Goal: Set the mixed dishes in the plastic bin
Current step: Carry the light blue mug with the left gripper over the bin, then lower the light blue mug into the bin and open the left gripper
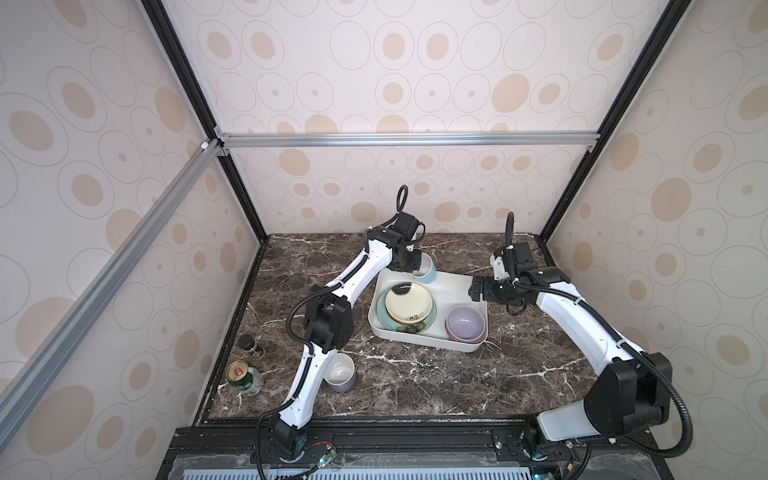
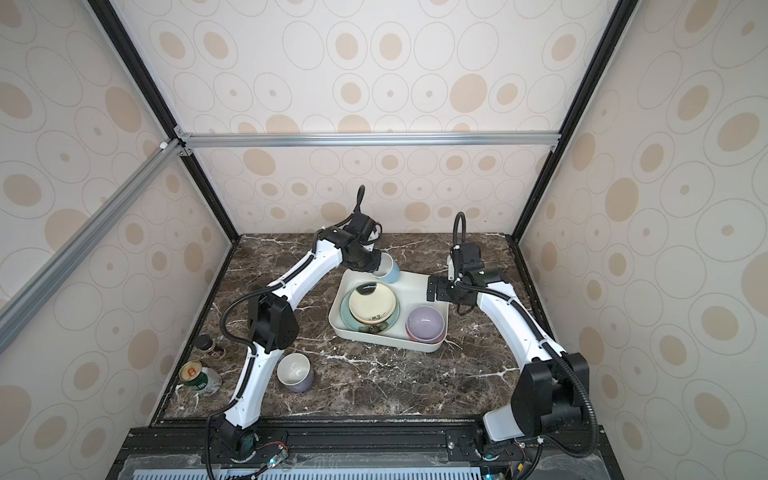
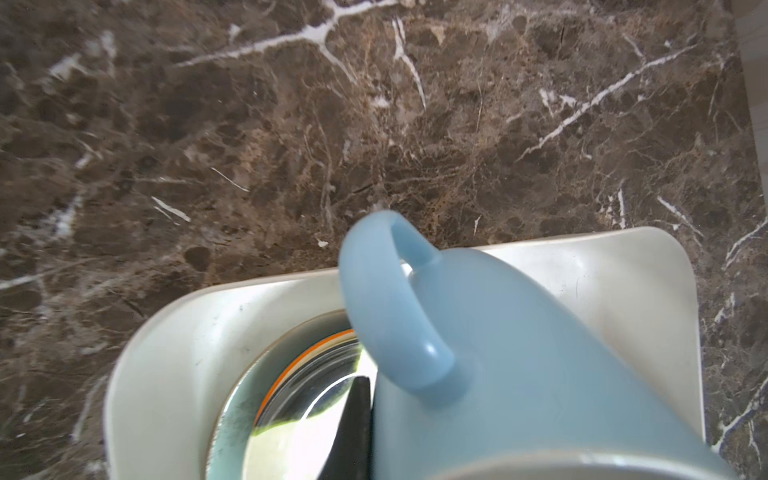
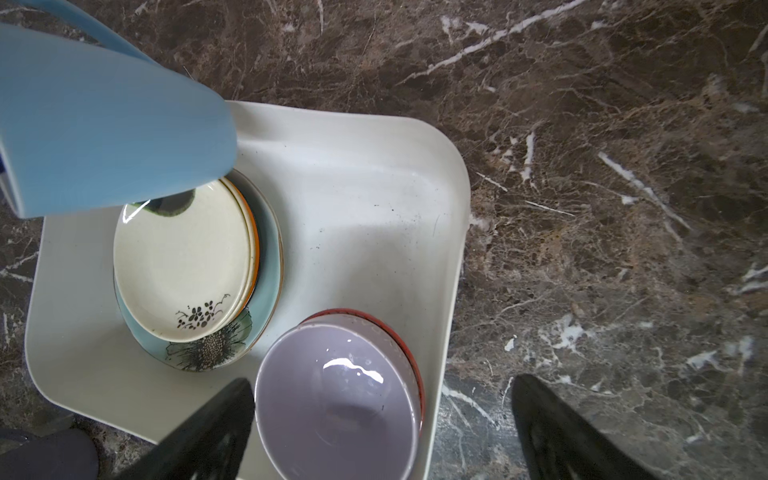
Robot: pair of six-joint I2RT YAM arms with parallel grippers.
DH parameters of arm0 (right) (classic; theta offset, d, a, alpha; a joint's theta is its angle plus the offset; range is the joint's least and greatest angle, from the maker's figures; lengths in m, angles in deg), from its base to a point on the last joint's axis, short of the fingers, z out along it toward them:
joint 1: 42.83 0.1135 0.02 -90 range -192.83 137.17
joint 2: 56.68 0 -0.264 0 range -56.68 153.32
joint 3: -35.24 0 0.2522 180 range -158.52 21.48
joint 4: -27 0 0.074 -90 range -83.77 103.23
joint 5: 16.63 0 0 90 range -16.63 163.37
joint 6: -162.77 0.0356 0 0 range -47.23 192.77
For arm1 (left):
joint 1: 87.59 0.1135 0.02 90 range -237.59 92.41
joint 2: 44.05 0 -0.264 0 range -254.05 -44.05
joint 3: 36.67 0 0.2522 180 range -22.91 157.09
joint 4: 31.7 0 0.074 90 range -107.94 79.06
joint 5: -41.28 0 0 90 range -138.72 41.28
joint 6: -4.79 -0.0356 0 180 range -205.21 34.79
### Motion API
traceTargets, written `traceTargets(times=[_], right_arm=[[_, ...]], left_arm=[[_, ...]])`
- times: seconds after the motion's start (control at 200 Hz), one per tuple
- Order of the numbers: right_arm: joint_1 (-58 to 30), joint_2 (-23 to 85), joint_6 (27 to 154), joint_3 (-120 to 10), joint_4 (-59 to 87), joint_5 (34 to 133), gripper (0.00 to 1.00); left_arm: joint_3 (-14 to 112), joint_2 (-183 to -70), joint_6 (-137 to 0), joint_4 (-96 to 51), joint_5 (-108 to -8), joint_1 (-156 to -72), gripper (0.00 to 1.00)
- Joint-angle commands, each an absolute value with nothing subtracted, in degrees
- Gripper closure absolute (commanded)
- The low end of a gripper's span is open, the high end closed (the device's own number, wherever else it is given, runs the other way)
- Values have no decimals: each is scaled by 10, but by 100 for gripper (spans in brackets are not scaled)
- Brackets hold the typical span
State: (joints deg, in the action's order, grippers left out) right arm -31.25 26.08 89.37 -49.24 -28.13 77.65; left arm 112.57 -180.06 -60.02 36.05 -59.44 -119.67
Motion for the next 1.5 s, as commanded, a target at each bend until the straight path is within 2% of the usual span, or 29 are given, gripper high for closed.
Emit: traceTargets(times=[0.0,0.665,1.04,1.18,1.345,1.495], right_arm=[[-315,248,890,-482,-291,772,0],[-324,244,897,-452,-269,793,0],[-333,239,897,-448,-268,798,0],[-335,240,897,-447,-267,801,0],[-337,244,897,-449,-266,806,0],[-337,247,897,-449,-265,810,0]], left_arm=[[1154,-1793,-571,331,-608,-1211,97],[1131,-1833,-537,298,-589,-1253,97],[1127,-1860,-524,296,-555,-1260,92],[1127,-1859,-525,298,-547,-1261,85],[1128,-1858,-524,295,-547,-1260,64],[1129,-1854,-522,285,-549,-1260,62]])
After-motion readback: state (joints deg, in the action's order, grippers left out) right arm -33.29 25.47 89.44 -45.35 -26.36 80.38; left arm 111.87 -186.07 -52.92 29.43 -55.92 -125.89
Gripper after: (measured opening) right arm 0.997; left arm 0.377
